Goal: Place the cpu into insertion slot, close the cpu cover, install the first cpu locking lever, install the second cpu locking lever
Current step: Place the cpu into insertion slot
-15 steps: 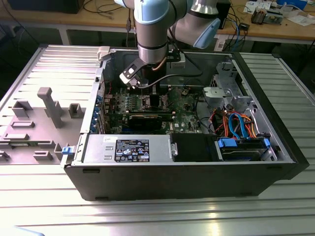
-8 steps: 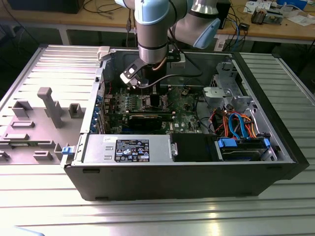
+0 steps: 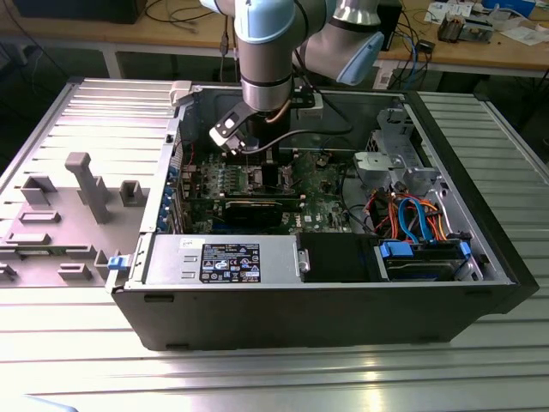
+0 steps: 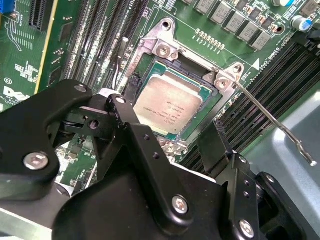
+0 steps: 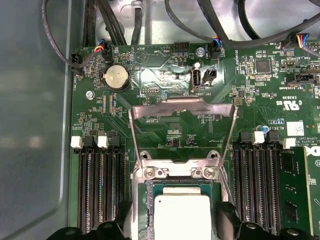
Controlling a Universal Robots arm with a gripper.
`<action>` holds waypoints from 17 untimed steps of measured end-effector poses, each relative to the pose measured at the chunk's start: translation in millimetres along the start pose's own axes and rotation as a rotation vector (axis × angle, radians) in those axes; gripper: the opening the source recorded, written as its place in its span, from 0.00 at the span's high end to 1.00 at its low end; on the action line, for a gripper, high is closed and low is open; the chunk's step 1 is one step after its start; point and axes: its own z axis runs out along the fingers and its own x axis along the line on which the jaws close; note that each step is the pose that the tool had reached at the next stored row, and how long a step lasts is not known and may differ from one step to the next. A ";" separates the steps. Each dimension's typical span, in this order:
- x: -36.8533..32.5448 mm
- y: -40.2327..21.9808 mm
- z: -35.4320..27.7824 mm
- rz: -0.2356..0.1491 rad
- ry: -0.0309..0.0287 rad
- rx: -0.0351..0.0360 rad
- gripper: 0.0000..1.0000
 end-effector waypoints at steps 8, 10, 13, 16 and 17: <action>3.8 0.8 -0.3 0.000 -0.0019 0.0008 0.25; 3.8 1.0 -0.2 0.000 -0.0020 0.0009 0.25; 3.7 1.0 0.0 0.000 -0.0018 0.0007 0.25; 3.8 1.2 -1.2 0.000 -0.0018 0.0010 0.25; 3.8 1.2 -1.3 0.000 -0.0020 0.0012 0.25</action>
